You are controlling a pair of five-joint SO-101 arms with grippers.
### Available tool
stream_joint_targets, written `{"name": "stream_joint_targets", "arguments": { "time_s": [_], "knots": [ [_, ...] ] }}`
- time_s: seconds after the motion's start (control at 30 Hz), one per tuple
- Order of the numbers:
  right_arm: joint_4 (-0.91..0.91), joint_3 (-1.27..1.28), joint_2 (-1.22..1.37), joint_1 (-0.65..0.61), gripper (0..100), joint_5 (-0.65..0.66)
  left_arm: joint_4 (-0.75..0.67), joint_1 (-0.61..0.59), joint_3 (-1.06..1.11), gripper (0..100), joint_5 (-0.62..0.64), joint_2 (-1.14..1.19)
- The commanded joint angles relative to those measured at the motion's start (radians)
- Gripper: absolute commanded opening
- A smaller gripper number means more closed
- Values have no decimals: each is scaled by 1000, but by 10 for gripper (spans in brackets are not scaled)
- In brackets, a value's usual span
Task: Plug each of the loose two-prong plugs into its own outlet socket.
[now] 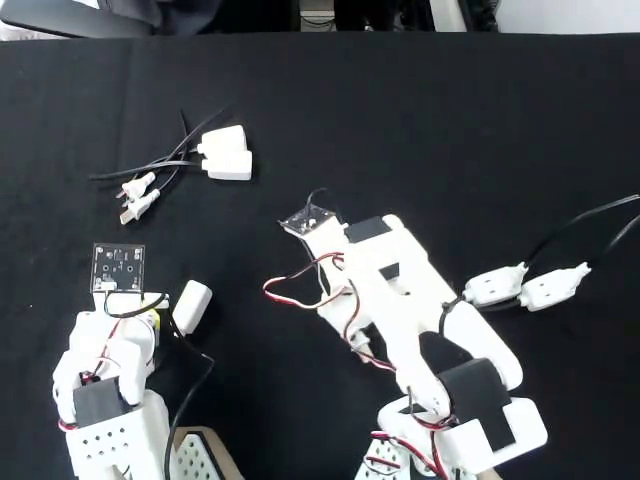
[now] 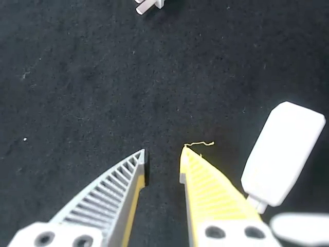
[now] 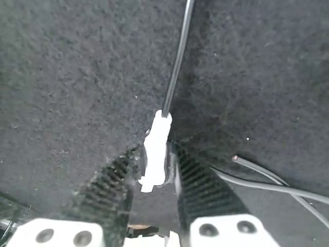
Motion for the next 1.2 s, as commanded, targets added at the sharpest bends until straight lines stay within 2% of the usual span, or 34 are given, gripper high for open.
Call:
{"name": "stream_joint_targets", "arguments": {
  "time_s": [0.0, 0.23, 0.63, 0.83, 1.0, 1.17],
  "knots": [
    [8, -5, -19, -9, 70, -12, 3, 13, -8, 123, -8, -8],
    [6, -4, -7, -11, 71, -14, 3, 12, -8, 123, -8, -8],
    [-28, -50, 156, -8, 99, -61, 2, 12, -8, 123, -8, -8],
    [-20, -47, 119, -11, 60, -61, 0, 12, -8, 123, -8, -8],
    [100, -99, 50, -6, 56, -61, 0, 12, -8, 123, -8, -8],
    [279, -211, -153, -44, 44, -63, 0, 13, -8, 121, -8, -8]
  ]
}}
